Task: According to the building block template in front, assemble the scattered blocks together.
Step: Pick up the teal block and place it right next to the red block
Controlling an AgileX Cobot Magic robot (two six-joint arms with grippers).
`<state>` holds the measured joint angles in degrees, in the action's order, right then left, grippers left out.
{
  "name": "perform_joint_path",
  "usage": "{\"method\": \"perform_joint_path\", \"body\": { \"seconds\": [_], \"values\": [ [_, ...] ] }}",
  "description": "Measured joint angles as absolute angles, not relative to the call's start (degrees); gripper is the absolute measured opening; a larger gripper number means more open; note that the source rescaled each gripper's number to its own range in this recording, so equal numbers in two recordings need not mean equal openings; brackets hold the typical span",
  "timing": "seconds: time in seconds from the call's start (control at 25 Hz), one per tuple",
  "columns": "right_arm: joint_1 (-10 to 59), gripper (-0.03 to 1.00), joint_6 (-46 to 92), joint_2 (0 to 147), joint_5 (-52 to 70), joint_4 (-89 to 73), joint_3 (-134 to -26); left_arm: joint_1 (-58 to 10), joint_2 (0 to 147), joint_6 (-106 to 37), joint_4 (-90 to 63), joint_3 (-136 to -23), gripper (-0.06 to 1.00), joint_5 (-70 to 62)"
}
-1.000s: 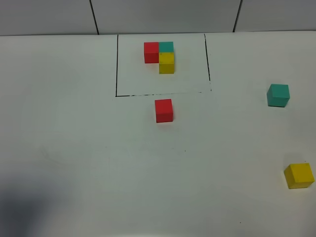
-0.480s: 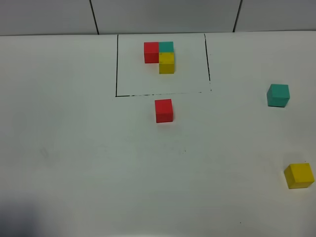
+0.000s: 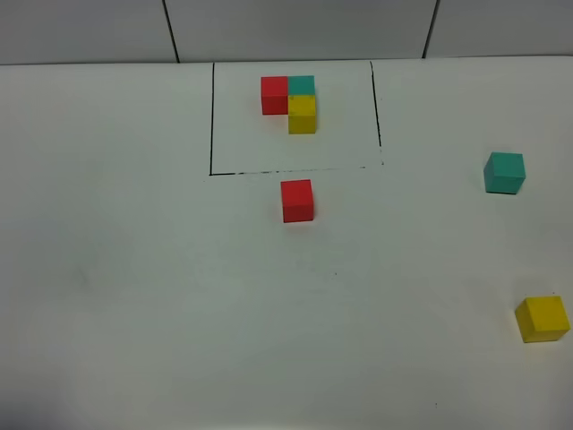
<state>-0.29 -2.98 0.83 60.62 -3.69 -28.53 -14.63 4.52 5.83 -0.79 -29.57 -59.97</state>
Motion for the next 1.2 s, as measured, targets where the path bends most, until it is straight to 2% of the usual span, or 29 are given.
{"method": "perform_joint_path", "body": {
  "seconds": [0.28,0.8,1.08,1.2],
  "values": [
    [-0.3,0.75,-3.0,0.8,60.6,-3.7,-28.5,-14.6,-0.2,5.3,-1.4,-29.0,0.82,-61.0],
    [-0.3,0.75,-3.0,0.8,60.6,-3.7,-28.5,-14.2,-0.4,3.1,-2.9,-28.9,0.61,-61.1],
    [-0.3,0.75,-3.0,0.8,60.6,-3.7,-28.5,-3.6,-0.4,3.1,-2.9,-28.9,0.56,-61.2],
    [-0.3,0.75,-3.0,0.8,60.6,-3.7,-28.5,-1.4,-0.4,3.1,-2.9,-28.9,0.56,-61.2]
  ]
}}
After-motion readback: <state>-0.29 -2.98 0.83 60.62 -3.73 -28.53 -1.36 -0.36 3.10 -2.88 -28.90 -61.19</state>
